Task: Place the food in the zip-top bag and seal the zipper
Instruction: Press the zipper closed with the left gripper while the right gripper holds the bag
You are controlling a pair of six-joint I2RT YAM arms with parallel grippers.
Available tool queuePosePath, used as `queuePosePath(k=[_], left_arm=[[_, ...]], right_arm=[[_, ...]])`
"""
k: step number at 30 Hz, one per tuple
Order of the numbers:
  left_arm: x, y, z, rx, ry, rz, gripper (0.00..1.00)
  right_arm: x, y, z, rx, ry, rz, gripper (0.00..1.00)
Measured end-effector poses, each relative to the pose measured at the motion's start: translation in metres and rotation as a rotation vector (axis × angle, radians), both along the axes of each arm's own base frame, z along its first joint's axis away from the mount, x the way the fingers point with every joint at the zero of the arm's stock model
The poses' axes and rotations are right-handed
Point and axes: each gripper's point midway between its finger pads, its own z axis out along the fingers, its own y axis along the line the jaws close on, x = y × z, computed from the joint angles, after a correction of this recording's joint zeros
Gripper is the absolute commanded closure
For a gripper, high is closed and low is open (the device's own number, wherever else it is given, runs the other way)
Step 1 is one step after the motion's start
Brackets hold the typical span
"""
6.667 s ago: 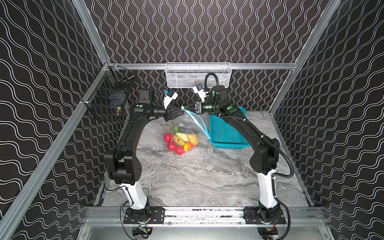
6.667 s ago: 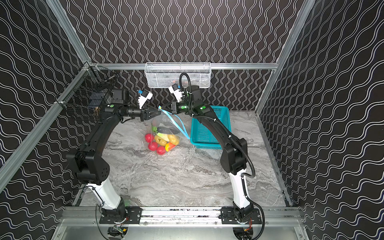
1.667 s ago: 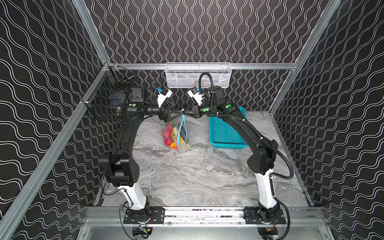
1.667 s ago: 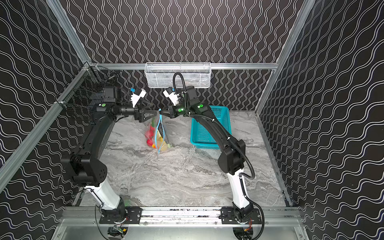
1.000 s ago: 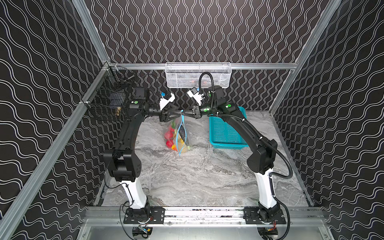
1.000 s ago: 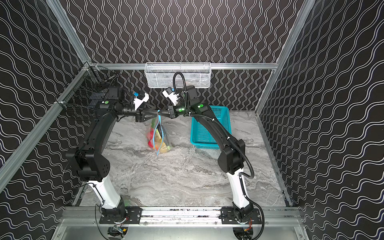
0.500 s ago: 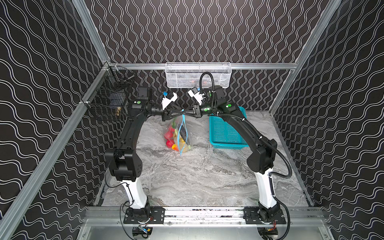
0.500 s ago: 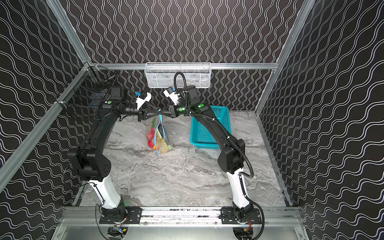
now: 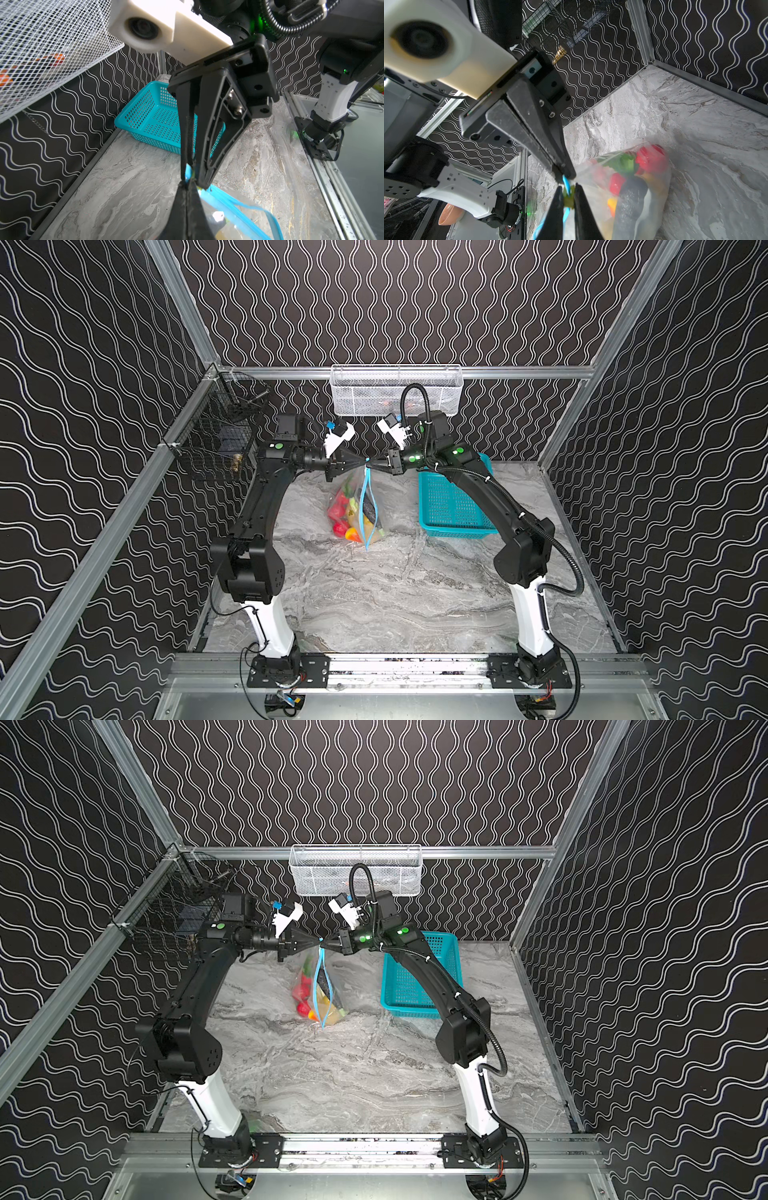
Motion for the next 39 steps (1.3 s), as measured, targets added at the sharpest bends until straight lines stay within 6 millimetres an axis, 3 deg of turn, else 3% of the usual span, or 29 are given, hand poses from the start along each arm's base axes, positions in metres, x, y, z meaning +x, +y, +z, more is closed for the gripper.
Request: queuePosePath(k=[7, 11, 20, 25, 31, 39], left_arm=[[0.001, -0.003, 0.0, -0.026, 0.064, 0.04, 1.0], [0.004, -0.001, -0.005, -0.027, 0.092, 0.081, 1.0], [0.016, 0.005, -0.015, -0.014, 0.136, 0.179, 1.0], [0.021, 0.007, -0.015, -0.01, 0.144, 0.213, 1.0], [0.024, 0.009, -0.015, -0.011, 0.158, 0.234, 1.0], [0.023, 0.012, -0.012, -0.003, 0.156, 0.274, 1.0]], right_arm=[[-0.002, 0.0, 0.0, 0.007, 0.001, 0.008, 0.76], [0.0, -0.001, 0.002, 0.009, 0.011, -0.009, 0.6], [0.008, -0.009, 0.006, -0.016, 0.016, -0.106, 0.48], [0.011, -0.013, -0.009, -0.088, 0.037, -0.196, 0.48], [-0.001, 0.004, -0.025, -0.165, 0.036, -0.228, 0.5], [0.01, 0.011, -0.041, -0.234, 0.017, -0.318, 0.71]])
